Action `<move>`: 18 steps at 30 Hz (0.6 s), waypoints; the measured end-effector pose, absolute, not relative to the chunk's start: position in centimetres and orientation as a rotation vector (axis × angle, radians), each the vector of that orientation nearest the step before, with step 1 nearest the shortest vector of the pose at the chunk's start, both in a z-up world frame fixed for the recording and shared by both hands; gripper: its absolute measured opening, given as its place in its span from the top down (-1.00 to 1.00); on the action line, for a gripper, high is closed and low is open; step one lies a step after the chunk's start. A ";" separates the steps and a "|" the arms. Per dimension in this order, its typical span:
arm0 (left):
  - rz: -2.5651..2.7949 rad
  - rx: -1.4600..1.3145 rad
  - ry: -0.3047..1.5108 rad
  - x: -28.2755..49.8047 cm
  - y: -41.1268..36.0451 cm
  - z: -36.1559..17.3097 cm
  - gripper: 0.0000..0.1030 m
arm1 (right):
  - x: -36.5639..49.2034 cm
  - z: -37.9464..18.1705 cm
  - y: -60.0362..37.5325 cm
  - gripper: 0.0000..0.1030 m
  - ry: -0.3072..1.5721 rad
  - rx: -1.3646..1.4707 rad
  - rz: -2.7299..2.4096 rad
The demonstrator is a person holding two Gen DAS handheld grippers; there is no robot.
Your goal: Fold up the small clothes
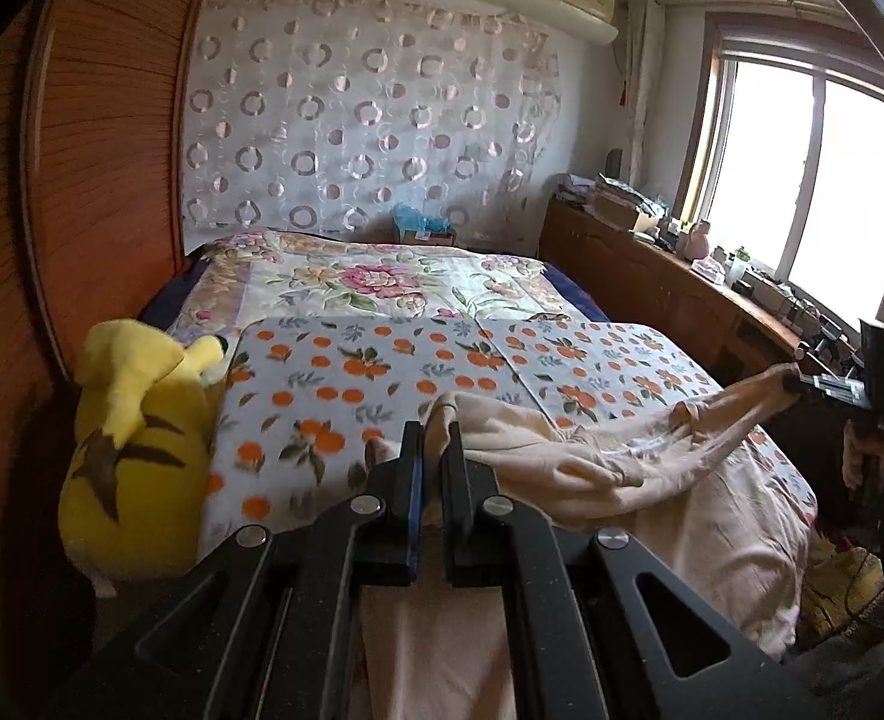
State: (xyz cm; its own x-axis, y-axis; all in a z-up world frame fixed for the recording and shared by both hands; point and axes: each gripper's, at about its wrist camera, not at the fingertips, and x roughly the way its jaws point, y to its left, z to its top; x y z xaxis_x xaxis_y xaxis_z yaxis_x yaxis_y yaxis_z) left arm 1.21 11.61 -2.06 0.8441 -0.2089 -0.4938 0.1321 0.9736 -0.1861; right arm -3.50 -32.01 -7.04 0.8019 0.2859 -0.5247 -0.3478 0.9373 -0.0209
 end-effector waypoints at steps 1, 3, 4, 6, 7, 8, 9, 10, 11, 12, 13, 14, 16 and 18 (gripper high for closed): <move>-0.178 -0.161 0.537 0.5 11.8 -2.3 0.89 | -4.3 -7.3 -32.2 0.89 0.554 -0.115 0.341; -0.170 -0.184 0.552 -0.7 12.0 -3.2 0.89 | -6.2 -7.8 -32.8 0.89 0.579 -0.098 0.352; -0.163 -0.172 0.565 -1.4 11.7 -3.7 0.89 | -6.7 -8.1 -33.1 0.89 0.592 -0.090 0.354; -0.162 -0.152 0.572 -2.7 11.2 -4.5 0.89 | -7.6 -8.5 -34.0 0.89 0.627 -0.073 0.354; -0.157 -0.157 0.583 -3.0 11.3 -4.8 0.89 | -7.7 -8.5 -34.2 0.89 0.638 -0.069 0.352; -0.154 -0.162 0.590 -3.3 11.4 -4.9 0.89 | -7.9 -8.6 -34.3 0.89 0.648 -0.063 0.351; -0.150 -0.168 0.592 -3.6 11.6 -5.0 0.89 | -8.3 -8.6 -34.4 0.89 0.662 -0.060 0.351; -0.145 -0.171 0.590 -3.8 11.8 -4.9 0.89 | -8.9 -8.6 -34.6 0.89 0.672 -0.063 0.348; -0.133 -0.167 0.584 -4.1 12.1 -4.6 0.89 | -9.3 -8.4 -34.7 0.89 0.677 -0.066 0.347; -0.126 -0.157 0.579 -4.3 12.3 -4.4 0.89 | -9.4 -8.1 -34.7 0.89 0.681 -0.071 0.347; -0.120 -0.147 0.580 -4.5 12.3 -4.3 0.89 | -9.6 -7.6 -34.7 0.89 0.685 -0.078 0.346; -0.115 -0.138 0.584 -4.6 12.3 -4.3 0.89 | -9.7 -7.3 -34.8 0.89 0.687 -0.083 0.343; -0.094 -0.120 0.594 -4.7 12.2 -4.5 0.89 | -9.8 -6.8 -34.5 0.89 0.703 -0.108 0.333; -0.072 -0.120 0.609 -4.4 12.1 -4.9 0.81 | -9.4 -6.7 -33.9 0.89 0.712 -0.136 0.329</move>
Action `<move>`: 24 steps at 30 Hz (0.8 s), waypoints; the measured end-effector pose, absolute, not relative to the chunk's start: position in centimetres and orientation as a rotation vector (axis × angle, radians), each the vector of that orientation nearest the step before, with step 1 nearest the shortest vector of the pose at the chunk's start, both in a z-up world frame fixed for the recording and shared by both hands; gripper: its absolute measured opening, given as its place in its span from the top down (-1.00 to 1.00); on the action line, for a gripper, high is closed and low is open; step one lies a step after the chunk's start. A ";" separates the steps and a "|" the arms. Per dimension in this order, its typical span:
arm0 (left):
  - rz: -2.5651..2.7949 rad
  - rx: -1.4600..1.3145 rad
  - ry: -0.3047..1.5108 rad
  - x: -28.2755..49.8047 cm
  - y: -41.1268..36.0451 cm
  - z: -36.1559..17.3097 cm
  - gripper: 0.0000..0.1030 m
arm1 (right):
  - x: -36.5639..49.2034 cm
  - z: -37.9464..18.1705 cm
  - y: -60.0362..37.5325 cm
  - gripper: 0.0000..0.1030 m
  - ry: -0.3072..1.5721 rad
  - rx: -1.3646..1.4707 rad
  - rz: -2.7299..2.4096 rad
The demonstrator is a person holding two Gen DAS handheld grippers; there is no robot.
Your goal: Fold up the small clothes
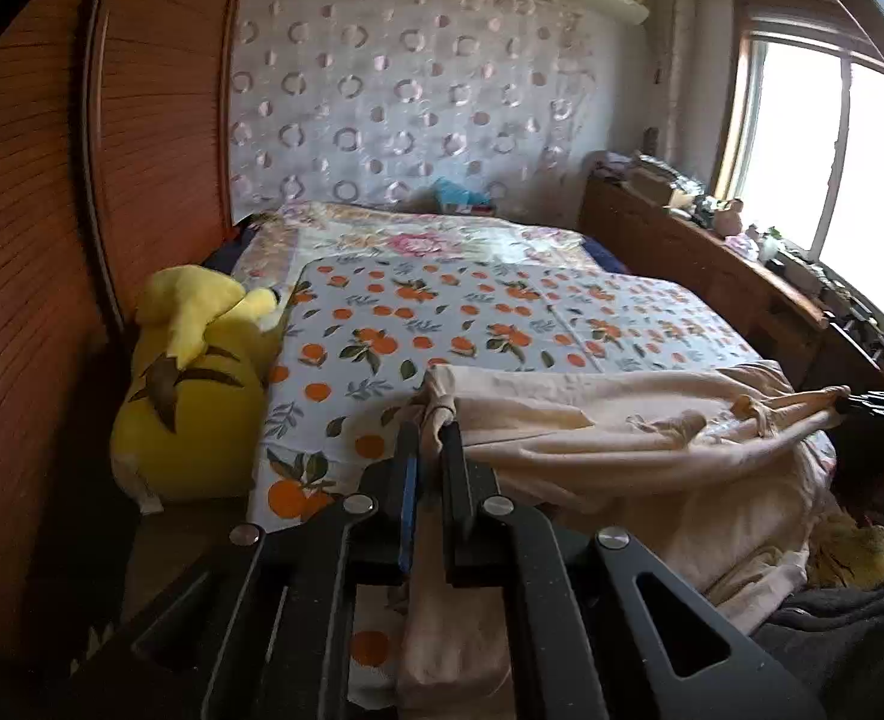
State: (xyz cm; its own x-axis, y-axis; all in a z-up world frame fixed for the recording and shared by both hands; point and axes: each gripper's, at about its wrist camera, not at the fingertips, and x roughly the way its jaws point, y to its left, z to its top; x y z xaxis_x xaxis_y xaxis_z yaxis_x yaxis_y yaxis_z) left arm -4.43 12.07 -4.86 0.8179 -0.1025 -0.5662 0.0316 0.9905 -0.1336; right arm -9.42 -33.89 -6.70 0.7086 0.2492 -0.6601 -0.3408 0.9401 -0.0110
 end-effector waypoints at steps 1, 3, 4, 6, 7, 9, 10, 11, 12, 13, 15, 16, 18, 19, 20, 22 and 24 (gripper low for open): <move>-0.072 -0.123 0.615 -4.3 12.0 -5.0 0.78 | -9.0 -6.9 -33.6 0.88 0.720 -0.145 0.332; -0.068 -0.128 0.616 -4.3 12.2 -5.1 0.67 | -8.8 -6.9 -33.2 0.69 0.727 -0.157 0.326; -0.065 -0.127 0.614 -4.3 12.2 -5.0 0.47 | -8.9 -6.8 -33.2 0.59 0.725 -0.165 0.320; -0.063 -0.125 0.602 -4.3 12.3 -4.9 0.21 | -9.1 -6.7 -33.1 0.54 0.724 -0.168 0.308; -0.066 -0.127 0.596 -4.2 12.4 -4.9 0.16 | -9.1 -6.7 -33.2 0.53 0.724 -0.166 0.301; -0.067 -0.129 0.597 -4.0 12.5 -4.9 0.06 | -9.2 -6.5 -33.5 0.42 0.716 -0.166 0.277; -0.067 -0.132 0.598 -3.7 12.6 -4.9 -0.06 | -9.1 -6.3 -33.7 0.32 0.705 -0.164 0.267; -0.070 -0.136 0.600 -3.4 12.7 -5.1 -0.22 | -9.2 -6.2 -33.8 0.26 0.697 -0.161 0.259; -0.074 -0.140 0.606 -3.1 12.7 -5.2 -0.31 | -9.2 -6.1 -33.9 0.15 0.690 -0.157 0.249; -0.079 -0.142 0.615 -2.7 12.6 -5.4 -0.41 | -8.9 -6.0 -34.0 0.05 0.681 -0.149 0.239; -0.084 -0.126 0.637 -1.9 12.2 -5.8 -0.44 | -8.0 -6.0 -34.0 -0.02 0.671 -0.129 0.227; -0.089 -0.112 0.646 -1.4 12.0 -6.0 -0.44 | -7.5 -6.4 -34.2 -0.02 0.673 -0.119 0.220; -0.088 -0.106 0.649 -1.0 11.7 -6.2 -0.44 | -6.0 -7.4 -34.1 -0.02 0.694 -0.096 0.208; -0.088 -0.106 0.653 -0.6 11.7 -6.3 -0.44 | -5.2 -8.0 -33.9 -0.02 0.704 -0.091 0.209; -0.087 -0.103 0.657 -0.4 11.7 -6.4 -0.44 | -4.6 -8.5 -33.7 -0.02 0.712 -0.092 0.209; -0.086 -0.099 0.663 0.1 11.6 -6.6 -0.44 | -3.3 -9.5 -33.3 -0.02 0.730 -0.098 0.205; -0.085 -0.098 0.671 0.8 11.8 -6.8 -0.44 | -2.3 -10.1 -32.7 -0.02 0.739 -0.095 0.214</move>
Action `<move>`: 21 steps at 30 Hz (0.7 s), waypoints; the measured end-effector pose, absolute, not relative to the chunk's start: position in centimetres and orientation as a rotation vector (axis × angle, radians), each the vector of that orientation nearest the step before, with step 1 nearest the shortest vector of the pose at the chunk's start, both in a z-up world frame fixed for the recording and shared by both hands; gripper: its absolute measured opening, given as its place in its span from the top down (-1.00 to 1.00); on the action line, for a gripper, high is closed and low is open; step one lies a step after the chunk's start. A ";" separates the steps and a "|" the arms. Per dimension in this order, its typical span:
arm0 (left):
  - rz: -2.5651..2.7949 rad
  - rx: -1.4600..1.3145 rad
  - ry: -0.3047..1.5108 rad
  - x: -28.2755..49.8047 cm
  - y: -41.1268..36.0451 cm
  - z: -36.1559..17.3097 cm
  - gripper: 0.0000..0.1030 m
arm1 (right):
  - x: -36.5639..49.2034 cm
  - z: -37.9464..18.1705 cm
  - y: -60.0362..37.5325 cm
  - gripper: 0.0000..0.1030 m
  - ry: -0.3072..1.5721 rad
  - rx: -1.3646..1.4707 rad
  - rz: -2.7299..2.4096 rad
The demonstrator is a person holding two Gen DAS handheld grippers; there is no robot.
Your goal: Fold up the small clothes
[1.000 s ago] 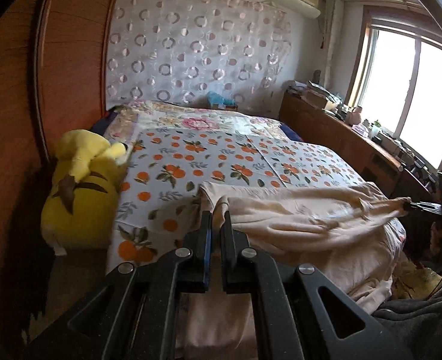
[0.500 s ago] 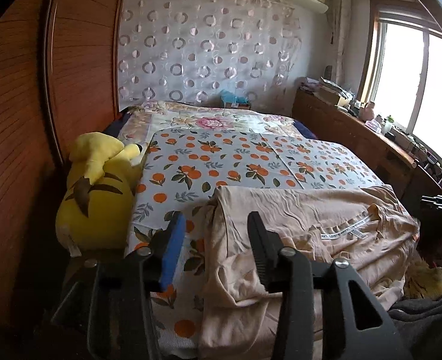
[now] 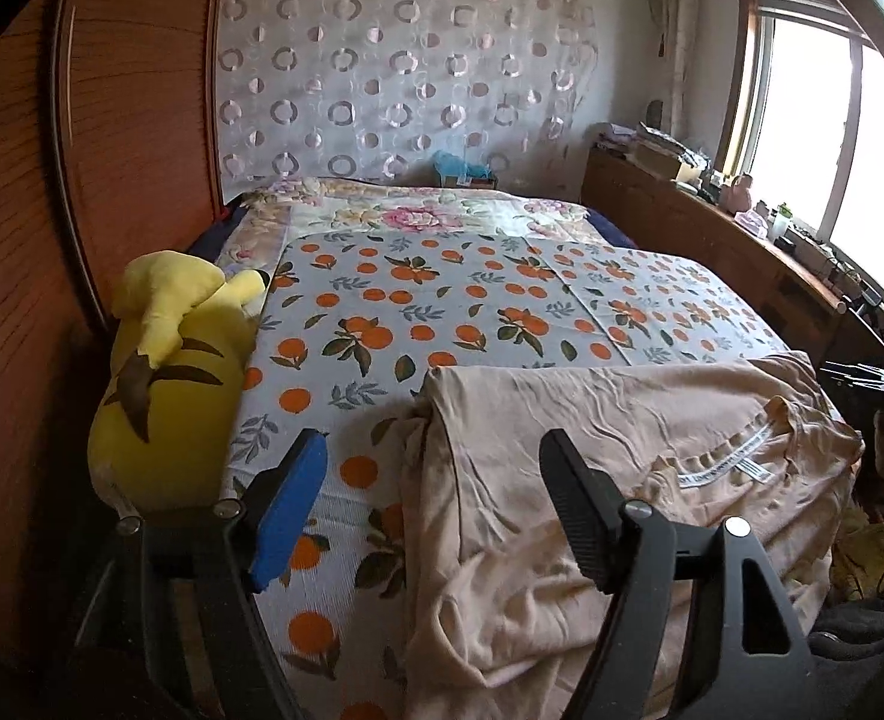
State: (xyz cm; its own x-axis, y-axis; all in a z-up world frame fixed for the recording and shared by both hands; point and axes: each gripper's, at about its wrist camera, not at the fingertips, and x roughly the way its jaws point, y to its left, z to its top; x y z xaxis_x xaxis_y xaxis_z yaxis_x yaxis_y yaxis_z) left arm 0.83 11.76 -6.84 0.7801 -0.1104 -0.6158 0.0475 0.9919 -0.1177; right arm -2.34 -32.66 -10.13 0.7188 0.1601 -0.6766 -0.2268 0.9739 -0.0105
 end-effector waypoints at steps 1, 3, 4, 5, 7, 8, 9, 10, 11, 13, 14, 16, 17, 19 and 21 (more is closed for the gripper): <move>-0.083 -0.098 0.679 1.3 11.9 -7.1 -0.44 | -1.9 -10.2 -32.7 -0.02 0.741 -0.091 0.220; -0.081 -0.094 0.693 2.1 12.0 -7.4 -0.44 | -1.1 -10.4 -32.2 -0.02 0.745 -0.088 0.231; -0.078 -0.089 0.702 2.7 12.0 -7.6 -0.44 | -0.8 -10.4 -32.0 -0.02 0.746 -0.090 0.235; -0.077 -0.083 0.709 3.2 12.0 -7.8 -0.44 | -0.4 -10.4 -31.7 -0.02 0.749 -0.092 0.239; -0.073 -0.072 0.724 4.1 11.9 -8.0 -0.44 | 1.1 -11.0 -31.7 -0.02 0.758 -0.095 0.244; -0.073 -0.064 0.728 4.5 11.9 -8.0 -0.44 | 1.4 -11.1 -31.6 -0.02 0.762 -0.099 0.244; -0.072 -0.055 0.733 4.9 11.9 -8.1 -0.44 | 1.8 -11.3 -31.7 -0.02 0.766 -0.102 0.245; -0.071 -0.047 0.738 5.3 11.9 -8.1 -0.44 | 2.0 -11.6 -31.5 -0.02 0.773 -0.104 0.246; -0.072 -0.039 0.741 5.7 11.9 -8.0 -0.44 | 2.3 -11.8 -31.5 -0.02 0.781 -0.106 0.245; -0.078 -0.028 0.751 6.5 11.9 -8.0 -0.44 | 2.7 -12.2 -31.6 -0.02 0.798 -0.108 0.244; -0.081 -0.022 0.760 6.9 11.8 -8.1 -0.44 | 2.7 -12.3 -31.7 -0.02 0.802 -0.108 0.244; -0.087 -0.001 0.782 7.8 11.7 -8.4 -0.44 | 2.5 -12.2 -31.7 -0.03 0.791 -0.098 0.249; -0.090 0.005 0.792 8.2 11.6 -8.6 -0.44 | 2.4 -12.1 -31.8 -0.03 0.789 -0.097 0.250; -0.097 0.016 0.818 9.1 11.4 -9.2 -0.44 | 2.3 -12.1 -31.6 -0.04 0.783 -0.103 0.246; -0.099 0.023 0.841 9.8 11.1 -9.8 -0.44 | 2.6 -12.3 -31.3 -0.05 0.782 -0.111 0.240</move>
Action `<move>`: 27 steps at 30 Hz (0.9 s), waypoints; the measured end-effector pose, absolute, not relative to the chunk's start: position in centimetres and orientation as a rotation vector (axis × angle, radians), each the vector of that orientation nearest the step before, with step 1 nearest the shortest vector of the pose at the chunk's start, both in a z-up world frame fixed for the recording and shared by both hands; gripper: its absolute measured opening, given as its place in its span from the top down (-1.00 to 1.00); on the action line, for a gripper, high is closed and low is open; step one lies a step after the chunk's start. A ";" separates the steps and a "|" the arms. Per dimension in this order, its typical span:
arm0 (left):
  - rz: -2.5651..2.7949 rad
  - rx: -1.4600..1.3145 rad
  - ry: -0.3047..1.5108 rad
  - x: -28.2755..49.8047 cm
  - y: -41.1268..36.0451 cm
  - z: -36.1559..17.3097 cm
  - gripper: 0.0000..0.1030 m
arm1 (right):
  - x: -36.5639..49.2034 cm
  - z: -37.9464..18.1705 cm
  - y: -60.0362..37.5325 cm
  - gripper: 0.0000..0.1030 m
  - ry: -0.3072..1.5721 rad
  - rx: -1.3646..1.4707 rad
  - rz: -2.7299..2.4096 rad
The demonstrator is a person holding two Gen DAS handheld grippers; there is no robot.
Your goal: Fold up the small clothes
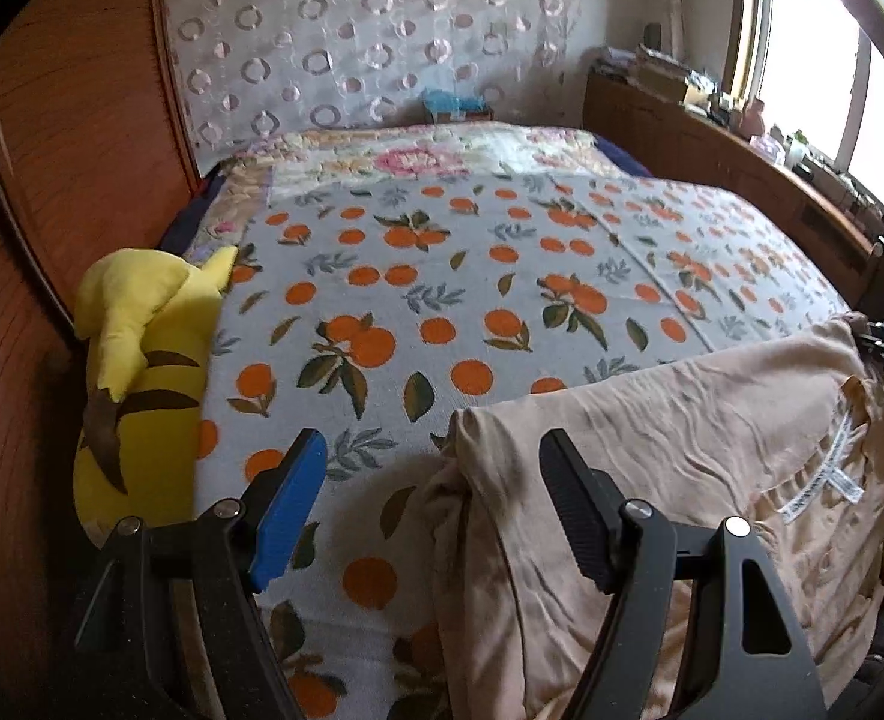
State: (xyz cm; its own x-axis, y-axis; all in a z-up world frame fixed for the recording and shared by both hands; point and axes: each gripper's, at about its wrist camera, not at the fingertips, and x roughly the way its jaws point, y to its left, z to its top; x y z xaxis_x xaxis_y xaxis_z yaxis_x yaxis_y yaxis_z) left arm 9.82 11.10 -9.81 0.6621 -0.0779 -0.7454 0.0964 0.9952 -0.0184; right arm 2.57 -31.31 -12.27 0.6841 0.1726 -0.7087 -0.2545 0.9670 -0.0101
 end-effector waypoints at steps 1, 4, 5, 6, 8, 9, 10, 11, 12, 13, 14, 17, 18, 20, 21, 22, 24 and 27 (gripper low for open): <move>-0.099 0.028 0.854 10.1 10.9 -10.2 -0.44 | 2.6 -12.3 -31.3 -0.05 0.781 -0.114 0.239; -0.104 0.034 0.887 10.7 10.7 -11.3 -0.44 | 2.8 -12.6 -31.4 -0.06 0.778 -0.107 0.244; -0.105 0.032 0.895 10.9 10.7 -11.5 -0.44 | 2.8 -12.7 -31.4 -0.06 0.776 -0.105 0.245; -0.111 0.023 0.895 10.9 10.7 -11.7 -0.44 | 2.8 -12.8 -31.4 -0.06 0.774 -0.105 0.244; -0.119 -0.001 0.889 10.9 11.1 -11.9 -0.47 | 2.7 -12.8 -31.4 -0.06 0.773 -0.108 0.243; -0.120 -0.004 0.886 10.9 11.2 -11.9 -0.48 | 2.7 -12.8 -31.4 -0.06 0.773 -0.108 0.243; -0.121 0.000 0.880 10.9 11.2 -11.9 -0.50 | 2.7 -12.8 -31.4 -0.06 0.772 -0.107 0.243; -0.121 0.001 0.880 10.8 11.2 -11.9 -0.50 | 2.7 -12.8 -31.4 -0.06 0.772 -0.107 0.243; -0.121 0.001 0.879 10.8 11.1 -11.9 -0.50 | 2.7 -12.8 -31.4 -0.07 0.772 -0.107 0.243; -0.121 0.002 0.880 10.8 11.1 -11.9 -0.51 | 2.7 -12.8 -31.4 -0.07 0.771 -0.107 0.243; -0.122 0.001 0.880 10.8 11.1 -11.9 -0.51 | 2.7 -12.9 -31.4 -0.07 0.771 -0.107 0.242; -0.122 0.002 0.880 10.6 11.1 -11.8 -0.52 | 2.7 -12.9 -31.4 -0.08 0.770 -0.106 0.241; -0.122 0.002 0.880 10.7 11.1 -11.9 -0.52 | 2.8 -12.9 -31.4 -0.08 0.770 -0.106 0.241; -0.122 0.001 0.880 10.7 11.1 -11.9 -0.52 | 2.8 -12.9 -31.4 -0.08 0.769 -0.106 0.242; -0.122 0.002 0.879 10.7 11.1 -11.9 -0.52 | 2.8 -12.9 -31.4 -0.08 0.769 -0.106 0.242; -0.122 0.002 0.879 10.7 11.1 -11.9 -0.52 | 2.8 -12.9 -31.4 -0.08 0.768 -0.107 0.242; -0.126 0.004 0.878 10.7 11.0 -11.9 -0.46 | 2.8 -12.9 -31.4 -0.08 0.767 -0.106 0.241; -0.214 0.004 0.869 10.4 10.6 -11.6 0.39 | 2.8 -13.0 -31.5 -0.08 0.766 -0.105 0.241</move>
State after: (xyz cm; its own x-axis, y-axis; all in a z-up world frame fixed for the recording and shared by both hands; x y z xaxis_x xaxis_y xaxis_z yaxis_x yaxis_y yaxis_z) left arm 10.44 10.57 -11.56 0.6255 -0.1852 -0.7579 0.1886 0.9785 -0.0835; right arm 2.77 -31.48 -13.01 0.6946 0.1775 -0.6971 -0.2541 0.9672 -0.0068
